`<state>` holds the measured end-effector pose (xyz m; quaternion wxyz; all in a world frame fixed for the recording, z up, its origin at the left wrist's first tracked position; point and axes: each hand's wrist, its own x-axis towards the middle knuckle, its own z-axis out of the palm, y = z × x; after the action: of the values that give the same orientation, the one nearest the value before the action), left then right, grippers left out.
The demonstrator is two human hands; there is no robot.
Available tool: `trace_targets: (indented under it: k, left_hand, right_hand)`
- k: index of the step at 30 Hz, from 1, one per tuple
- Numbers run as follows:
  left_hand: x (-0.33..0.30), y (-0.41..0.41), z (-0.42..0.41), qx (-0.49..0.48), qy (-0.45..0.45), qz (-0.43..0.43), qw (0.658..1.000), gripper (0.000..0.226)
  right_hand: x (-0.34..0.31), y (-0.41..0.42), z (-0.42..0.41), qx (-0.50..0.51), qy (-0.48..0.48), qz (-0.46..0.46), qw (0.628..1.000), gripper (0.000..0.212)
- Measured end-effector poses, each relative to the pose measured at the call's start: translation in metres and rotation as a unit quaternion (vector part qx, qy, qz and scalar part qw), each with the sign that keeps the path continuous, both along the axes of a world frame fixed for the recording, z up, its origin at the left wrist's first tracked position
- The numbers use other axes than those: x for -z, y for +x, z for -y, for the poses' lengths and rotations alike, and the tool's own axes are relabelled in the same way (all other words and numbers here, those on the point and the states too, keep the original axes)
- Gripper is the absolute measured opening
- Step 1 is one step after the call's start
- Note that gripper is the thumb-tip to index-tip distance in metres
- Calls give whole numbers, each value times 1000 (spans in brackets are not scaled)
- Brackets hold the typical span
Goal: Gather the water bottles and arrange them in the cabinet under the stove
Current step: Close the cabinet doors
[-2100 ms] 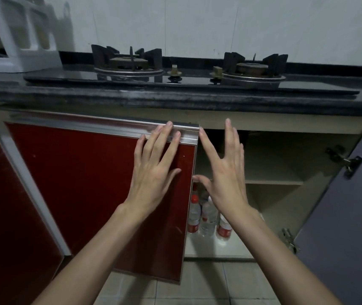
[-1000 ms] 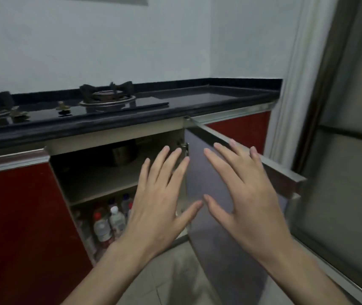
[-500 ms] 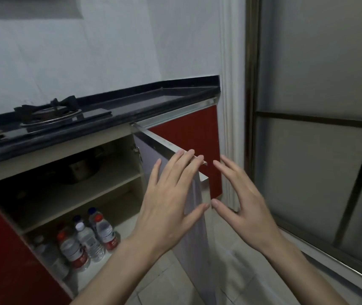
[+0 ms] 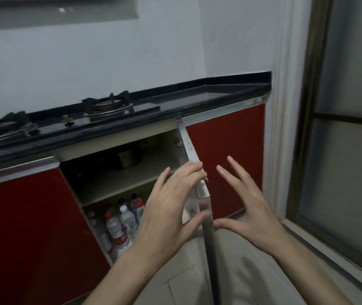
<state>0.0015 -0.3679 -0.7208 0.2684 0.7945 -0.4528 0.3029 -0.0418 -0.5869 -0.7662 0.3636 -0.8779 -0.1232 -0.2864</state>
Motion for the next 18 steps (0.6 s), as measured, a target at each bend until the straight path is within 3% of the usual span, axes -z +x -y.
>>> trace_targets:
  k: [9,18]
  left_hand:
    - [3,10,-99,-96,-25,-26,995,82]
    - [14,36,-169,-205,-56,-31,977,96]
  right_hand:
    - [-3,59,-101,-83,-41,56,994,124]
    - [0,114,-189,-98,-35,90,990,117]
